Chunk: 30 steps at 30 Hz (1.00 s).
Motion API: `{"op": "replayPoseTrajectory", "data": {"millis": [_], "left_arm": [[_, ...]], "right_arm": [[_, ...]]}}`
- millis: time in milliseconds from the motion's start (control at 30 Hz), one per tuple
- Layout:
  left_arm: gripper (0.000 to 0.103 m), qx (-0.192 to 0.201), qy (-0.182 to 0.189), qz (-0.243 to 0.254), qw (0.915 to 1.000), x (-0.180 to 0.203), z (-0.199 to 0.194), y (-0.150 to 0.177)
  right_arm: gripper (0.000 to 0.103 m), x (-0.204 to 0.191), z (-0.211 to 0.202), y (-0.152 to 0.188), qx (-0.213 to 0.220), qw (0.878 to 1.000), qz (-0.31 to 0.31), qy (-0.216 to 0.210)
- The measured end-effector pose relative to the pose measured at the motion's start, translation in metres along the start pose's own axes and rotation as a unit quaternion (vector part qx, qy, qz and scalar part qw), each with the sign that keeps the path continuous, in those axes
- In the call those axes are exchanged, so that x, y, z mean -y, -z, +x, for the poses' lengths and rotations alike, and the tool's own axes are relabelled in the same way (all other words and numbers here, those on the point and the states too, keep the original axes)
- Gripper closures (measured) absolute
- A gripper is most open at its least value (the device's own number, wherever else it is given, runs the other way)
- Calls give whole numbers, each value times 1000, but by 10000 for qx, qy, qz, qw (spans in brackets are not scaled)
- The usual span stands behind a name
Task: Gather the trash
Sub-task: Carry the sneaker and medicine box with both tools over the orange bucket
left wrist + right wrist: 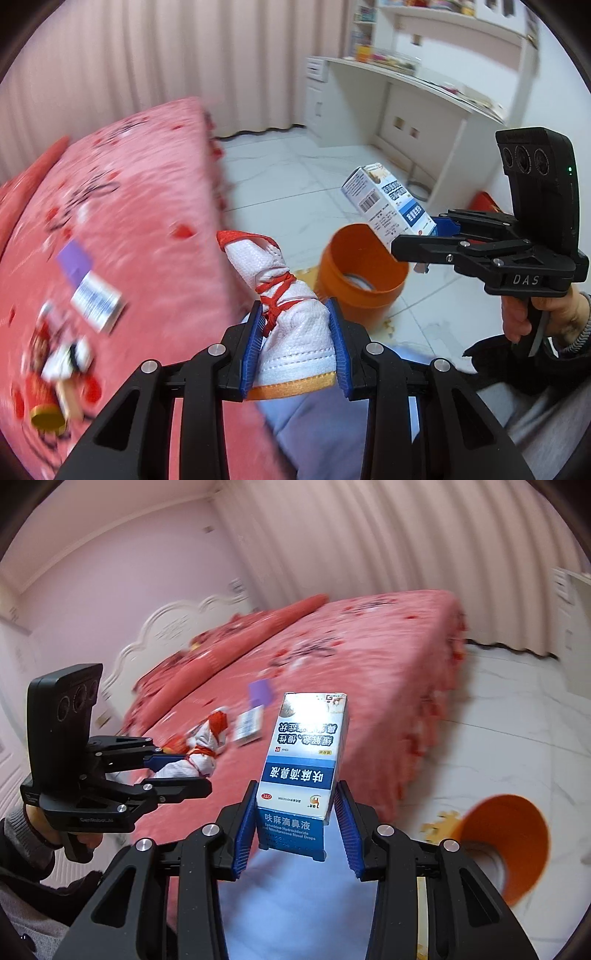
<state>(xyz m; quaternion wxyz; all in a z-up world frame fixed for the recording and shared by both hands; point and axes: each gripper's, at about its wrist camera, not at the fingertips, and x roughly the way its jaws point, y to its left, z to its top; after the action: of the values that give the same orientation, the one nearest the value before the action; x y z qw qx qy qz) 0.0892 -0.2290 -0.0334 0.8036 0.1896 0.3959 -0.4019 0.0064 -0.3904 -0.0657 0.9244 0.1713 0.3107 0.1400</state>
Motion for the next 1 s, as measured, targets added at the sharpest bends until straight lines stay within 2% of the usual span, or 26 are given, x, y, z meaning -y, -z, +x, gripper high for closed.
{"op": "replayPoseTrajectory", "data": {"millis": [200,467,667,1000], "left_arm": [[67,-101,460,514,9976,27,49,-45],[67,-292,1017,750,9915,57,105,-82],[67,-505,1320,896,9859,76,147,-103],[67,-852,1562,785,9809,90,201,-111]], "right_arm": [[62,67,-27,2,322,9955,701,547],[62,134,-53,3,530,9851,1097,1210],[62,177,-53,9,386,9783,1284,1578],[61,231,-25,32,-13,9667,1556,2033]]}}
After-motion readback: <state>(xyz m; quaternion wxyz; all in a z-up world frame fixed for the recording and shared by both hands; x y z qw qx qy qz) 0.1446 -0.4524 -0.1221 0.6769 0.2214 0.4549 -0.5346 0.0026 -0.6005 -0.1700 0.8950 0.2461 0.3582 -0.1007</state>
